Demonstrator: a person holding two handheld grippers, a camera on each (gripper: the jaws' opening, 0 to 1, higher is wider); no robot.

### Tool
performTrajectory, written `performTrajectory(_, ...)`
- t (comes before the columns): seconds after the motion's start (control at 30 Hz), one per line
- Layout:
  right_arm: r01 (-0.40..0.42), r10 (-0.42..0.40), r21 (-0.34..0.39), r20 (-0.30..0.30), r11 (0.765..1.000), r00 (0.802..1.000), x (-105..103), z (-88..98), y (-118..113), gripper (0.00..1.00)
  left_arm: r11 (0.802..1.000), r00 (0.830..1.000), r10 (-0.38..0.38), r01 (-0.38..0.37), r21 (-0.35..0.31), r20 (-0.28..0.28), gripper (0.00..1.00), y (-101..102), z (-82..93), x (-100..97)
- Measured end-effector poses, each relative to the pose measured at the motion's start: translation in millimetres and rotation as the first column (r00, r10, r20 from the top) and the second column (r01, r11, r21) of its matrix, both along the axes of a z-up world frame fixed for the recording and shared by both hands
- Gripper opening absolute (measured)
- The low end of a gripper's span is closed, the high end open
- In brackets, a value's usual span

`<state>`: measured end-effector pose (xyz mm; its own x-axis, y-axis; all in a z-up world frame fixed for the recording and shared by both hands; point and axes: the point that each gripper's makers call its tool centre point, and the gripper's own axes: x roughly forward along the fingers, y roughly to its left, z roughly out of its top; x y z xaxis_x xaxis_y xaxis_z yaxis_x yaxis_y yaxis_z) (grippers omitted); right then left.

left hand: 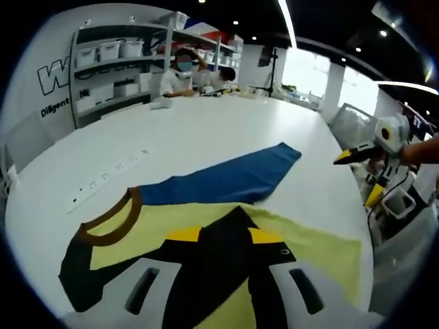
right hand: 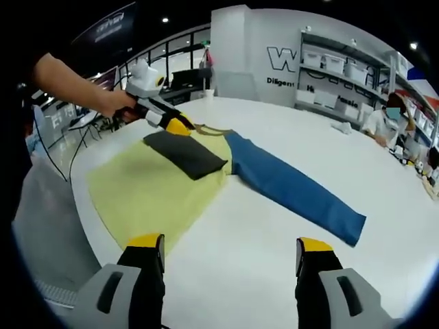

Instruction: Fold the garment on the visible template until the final outline fits inside the template.

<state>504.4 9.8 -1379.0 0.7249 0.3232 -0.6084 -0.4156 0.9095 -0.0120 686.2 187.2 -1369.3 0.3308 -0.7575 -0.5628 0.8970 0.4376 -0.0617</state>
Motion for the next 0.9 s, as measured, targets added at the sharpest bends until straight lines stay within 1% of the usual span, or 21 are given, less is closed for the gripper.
performTrajectory(0.03, 0.000, 0.000, -0.001, 0.002, 1.000, 1.000, 1, 0.4, 0, 0.76, 1.000, 1.000, -0.006, 0.006, 0.002, 0.006, 0.32, 2, 0.9, -0.5)
performTrajectory(0.1, 0.002, -0.002, 0.000, 0.005, 1.000, 1.000, 3, 1.2, -2, 0.77, 1.000, 1.000, -0.018, 0.018, -0.018, 0.013, 0.35, 4, 5.5, -1.7)
performTrajectory(0.17, 0.003, -0.003, 0.001, 0.008, 1.000, 1.000, 4, 2.3, -2, 0.77, 1.000, 0.999, -0.019, 0.019, -0.001, 0.026, 0.38, 8, 4.8, -0.4)
performTrajectory(0.23, 0.003, -0.003, 0.000, 0.009, 1.000, 1.000, 6, 3.0, -4, 0.77, 1.000, 0.998, -0.031, 0.031, 0.004, 0.055, 0.40, 12, 7.3, 0.1)
performTrajectory(0.6, 0.029, -0.029, 0.005, 0.022, 1.000, 0.999, 15, 8.9, -13, 0.80, 0.999, 0.995, -0.046, 0.044, 0.016, 0.084, 0.49, 36, 14.2, -3.5)
performTrajectory(0.67, 0.034, -0.034, 0.005, 0.022, 0.999, 0.999, 16, 10.0, -15, 0.80, 0.999, 0.996, -0.043, 0.043, 0.010, 0.083, 0.51, 40, 16.3, -5.5)
performTrajectory(0.8, 0.046, -0.046, -0.001, 0.023, 0.999, 0.999, 22, 10.0, -22, 0.79, 0.998, 0.992, -0.059, 0.058, 0.011, 0.108, 0.58, 45, 21.3, -10.6)
performTrajectory(0.9, 0.061, -0.060, -0.007, 0.023, 0.998, 0.998, 28, 10.5, -32, 0.78, 0.997, 0.990, -0.072, 0.071, 0.015, 0.120, 0.64, 50, 21.7, -12.2)
